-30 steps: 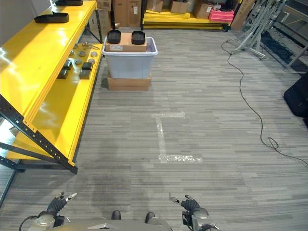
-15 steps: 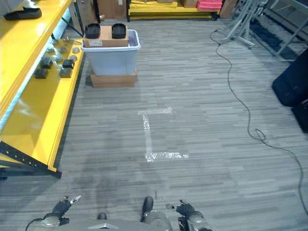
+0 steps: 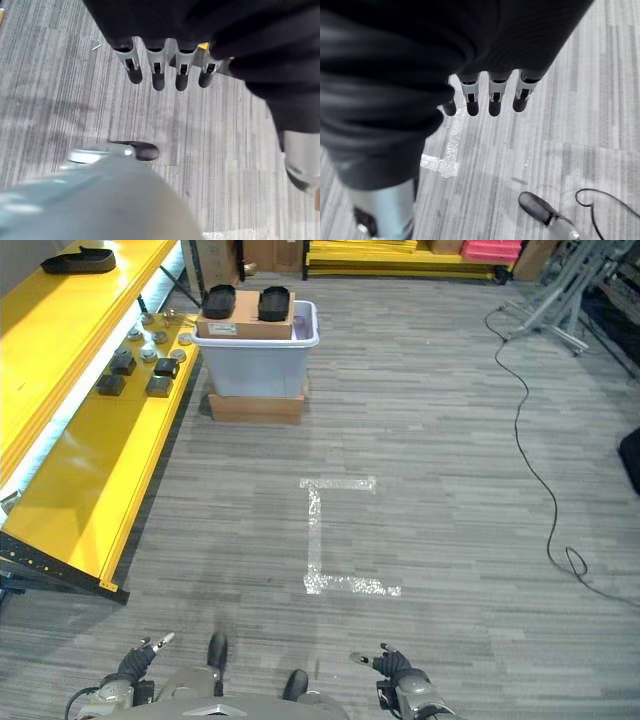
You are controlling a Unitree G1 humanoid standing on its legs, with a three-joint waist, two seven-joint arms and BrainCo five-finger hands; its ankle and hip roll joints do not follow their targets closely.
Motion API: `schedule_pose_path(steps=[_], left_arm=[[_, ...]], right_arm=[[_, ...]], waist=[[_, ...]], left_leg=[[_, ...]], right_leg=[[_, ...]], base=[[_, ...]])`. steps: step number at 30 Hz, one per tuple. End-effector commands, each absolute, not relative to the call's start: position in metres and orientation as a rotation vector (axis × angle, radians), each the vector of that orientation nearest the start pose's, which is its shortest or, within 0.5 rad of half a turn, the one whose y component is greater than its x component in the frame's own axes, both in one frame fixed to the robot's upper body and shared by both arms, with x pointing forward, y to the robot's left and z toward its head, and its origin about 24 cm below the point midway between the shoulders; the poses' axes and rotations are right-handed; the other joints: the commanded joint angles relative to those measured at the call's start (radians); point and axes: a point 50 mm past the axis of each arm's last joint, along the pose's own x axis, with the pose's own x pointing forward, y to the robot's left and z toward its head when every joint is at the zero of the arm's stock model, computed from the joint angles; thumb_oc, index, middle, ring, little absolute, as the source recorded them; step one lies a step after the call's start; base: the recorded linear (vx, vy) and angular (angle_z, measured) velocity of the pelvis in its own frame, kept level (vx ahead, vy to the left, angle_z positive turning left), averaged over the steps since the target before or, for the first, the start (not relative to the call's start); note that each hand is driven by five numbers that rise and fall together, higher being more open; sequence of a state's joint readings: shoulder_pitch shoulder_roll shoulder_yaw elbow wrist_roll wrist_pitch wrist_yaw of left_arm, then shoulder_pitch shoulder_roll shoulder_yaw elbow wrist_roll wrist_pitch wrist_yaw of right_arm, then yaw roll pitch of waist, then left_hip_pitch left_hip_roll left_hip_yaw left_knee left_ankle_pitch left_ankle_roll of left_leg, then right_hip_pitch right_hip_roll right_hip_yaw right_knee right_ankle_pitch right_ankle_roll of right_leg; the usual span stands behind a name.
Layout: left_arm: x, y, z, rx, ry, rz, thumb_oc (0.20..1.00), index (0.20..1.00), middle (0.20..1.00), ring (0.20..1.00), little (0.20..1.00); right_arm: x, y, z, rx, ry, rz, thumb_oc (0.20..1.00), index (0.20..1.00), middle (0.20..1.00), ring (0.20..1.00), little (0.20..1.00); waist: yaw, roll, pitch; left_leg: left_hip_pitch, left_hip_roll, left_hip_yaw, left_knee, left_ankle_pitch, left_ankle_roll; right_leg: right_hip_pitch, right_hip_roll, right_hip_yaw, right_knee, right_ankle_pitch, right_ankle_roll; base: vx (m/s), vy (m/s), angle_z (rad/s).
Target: Move parts from the plastic box to the shelf.
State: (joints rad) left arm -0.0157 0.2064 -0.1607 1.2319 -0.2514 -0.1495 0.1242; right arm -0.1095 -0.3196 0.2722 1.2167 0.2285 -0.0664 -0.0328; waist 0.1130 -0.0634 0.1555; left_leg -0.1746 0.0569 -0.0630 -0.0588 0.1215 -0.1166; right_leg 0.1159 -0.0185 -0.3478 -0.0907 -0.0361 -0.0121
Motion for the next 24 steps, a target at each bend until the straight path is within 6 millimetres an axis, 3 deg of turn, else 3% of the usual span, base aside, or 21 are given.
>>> schedule_pose_path(steps=[1, 3, 5, 7, 8, 10, 11, 12, 16, 17, 18, 20, 24], left_arm=[[0.101, 0.239, -0.156, 0.209, 1.082, 0.234, 1.0, 1.0, 1.0, 1.0, 1.0], [0.081, 0.237, -0.162, 0.266, 1.173, 0.162, 1.0, 1.0, 1.0, 1.0, 1.0], [0.075, 0.236, -0.164, 0.285, 1.205, 0.137, 1.0, 1.0, 1.0, 1.0, 1.0], [0.07, 0.238, -0.165, 0.297, 1.23, 0.133, 1.0, 1.0, 1.0, 1.0, 1.0], [0.073, 0.239, -0.164, 0.296, 1.224, 0.132, 1.0, 1.0, 1.0, 1.0, 1.0], [0.08, 0.24, -0.162, 0.289, 1.209, 0.137, 1.0, 1.0, 1.0, 1.0, 1.0], [0.085, 0.244, -0.16, 0.296, 1.198, 0.141, 1.0, 1.0, 1.0, 1.0, 1.0], [0.085, 0.244, -0.16, 0.296, 1.198, 0.141, 1.0, 1.0, 1.0, 1.0, 1.0], [0.086, 0.252, -0.158, 0.301, 1.197, 0.175, 1.0, 1.0, 1.0, 1.0, 1.0], [0.089, 0.257, -0.156, 0.288, 1.181, 0.213, 1.0, 1.0, 1.0, 1.0, 1.0], [0.091, 0.256, -0.156, 0.278, 1.17, 0.222, 1.0, 1.0, 1.0, 1.0, 1.0], [0.096, 0.25, -0.156, 0.292, 1.157, 0.188, 1.0, 1.0, 1.0, 1.0, 1.0], [0.092, 0.235, -0.161, 0.307, 1.178, 0.106, 1.0, 1.0, 1.0, 1.0, 1.0]], right_arm=[[0.148, -0.246, -0.139, -0.288, 1.011, -0.08, 1.0, 1.0, 1.0, 1.0, 1.0], [0.143, -0.242, -0.143, -0.274, 1.039, -0.07, 1.0, 1.0, 1.0, 1.0, 1.0], [0.139, -0.24, -0.145, -0.261, 1.056, -0.07, 1.0, 1.0, 1.0, 1.0, 1.0], [0.135, -0.237, -0.148, -0.253, 1.082, -0.06, 1.0, 1.0, 1.0, 1.0, 1.0], [0.135, -0.235, -0.149, -0.254, 1.089, -0.047, 1.0, 1.0, 1.0, 1.0, 1.0], [0.134, -0.234, -0.149, -0.258, 1.099, -0.042, 1.0, 1.0, 1.0, 1.0, 1.0], [0.129, -0.234, -0.151, -0.242, 1.115, -0.054, 1.0, 1.0, 1.0, 1.0, 1.0], [0.13, -0.234, -0.151, -0.242, 1.115, -0.054, 1.0, 1.0, 1.0, 1.0, 1.0], [0.121, -0.233, -0.154, -0.222, 1.131, -0.079, 1.0, 1.0, 1.0, 1.0, 1.0], [0.118, -0.235, -0.154, -0.214, 1.137, -0.105, 1.0, 1.0, 1.0, 1.0, 1.0], [0.114, -0.237, -0.155, -0.201, 1.148, -0.132, 1.0, 1.0, 1.0, 1.0, 1.0], [0.106, -0.24, -0.157, -0.195, 1.17, -0.158, 1.0, 1.0, 1.0, 1.0, 1.0], [0.088, -0.243, -0.161, -0.198, 1.228, -0.171, 1.0, 1.0, 1.0, 1.0, 1.0]], waist=[[0.031, -0.007, -0.003], [0.03, -0.004, -0.032], [0.025, -0.005, -0.044], [0.021, -0.006, -0.048], [0.018, -0.004, -0.048], [0.012, 0.014, -0.041], [-0.01, 0.04, -0.03], [-0.009, 0.039, -0.028], [-0.037, 0.054, -0.02], [-0.048, 0.046, -0.014], [-0.069, 0.039, -0.005], [-0.112, 0.026, -0.007], [-0.148, 0.035, -0.018]], left_leg=[[-0.019, -0.033, -0.035, 0.096, -0.077, 0.054], [0.018, -0.064, -0.05, 0.097, -0.094, 0.078], [0.029, -0.076, -0.039, 0.11, -0.11, 0.091], [0.054, -0.102, -0.015, 0.126, -0.133, 0.12], [0.064, -0.121, 0.002, 0.132, -0.144, 0.138], [0.096, -0.134, 0.011, 0.135, -0.159, 0.163], [0.146, -0.14, 0.008, 0.131, -0.177, 0.188], [0.147, -0.142, 0.009, 0.132, -0.177, 0.188], [0.228, -0.129, 0.006, 0.094, -0.203, 0.195], [0.262, -0.126, 0.006, 0.077, -0.221, 0.191], [0.311, -0.13, -0.009, 0.068, -0.251, 0.187], [0.378, -0.15, -0.056, 0.051, -0.283, 0.18], [0.439, -0.151, -0.118, 0.06, -0.307, 0.164]], right_leg=[[0.044, -0.049, 0.096, 0.075, -0.072, 0.097], [0.054, -0.081, 0.12, 0.102, -0.072, 0.118], [0.053, -0.104, 0.129, 0.123, -0.062, 0.13], [0.022, -0.148, 0.145, 0.205, 0.007, 0.158], [-0.002, -0.182, 0.144, 0.272, 0.07, 0.179], [-0.058, -0.223, 0.146, 0.42, 0.14, 0.178], [-0.112, -0.248, 0.129, 0.543, 0.186, 0.158], [-0.113, -0.249, 0.13, 0.547, 0.184, 0.158], [-0.182, -0.237, 0.077, 0.538, 0.139, 0.141], [-0.217, -0.215, 0.031, 0.431, 0.115, 0.14], [-0.252, -0.152, 0.027, 0.294, 0.105, 0.141], [-0.309, -0.059, 0.06, 0.131, 0.144, 0.155], [-0.335, -0.03, 0.061, 0.068, 0.162, 0.145]], base=[[0.26, 0.223, -0.56], [0.31, 0.318, -0.71], [0.24, 0.283, -0.46], [0.23, 0.363, -0.16], [0.18, 0.353, -0.27], [0.25, 0.409, -0.31], [0.25, 0.366, -0.02], [0.27, 0.313, 0.03], [0.26, 0.095, -0.03], [0.44, -0.017, -0.17], [0.6, -0.016, -0.16], [0.52, -0.009, -0.3], [0.48, -0.075, 0.69]])
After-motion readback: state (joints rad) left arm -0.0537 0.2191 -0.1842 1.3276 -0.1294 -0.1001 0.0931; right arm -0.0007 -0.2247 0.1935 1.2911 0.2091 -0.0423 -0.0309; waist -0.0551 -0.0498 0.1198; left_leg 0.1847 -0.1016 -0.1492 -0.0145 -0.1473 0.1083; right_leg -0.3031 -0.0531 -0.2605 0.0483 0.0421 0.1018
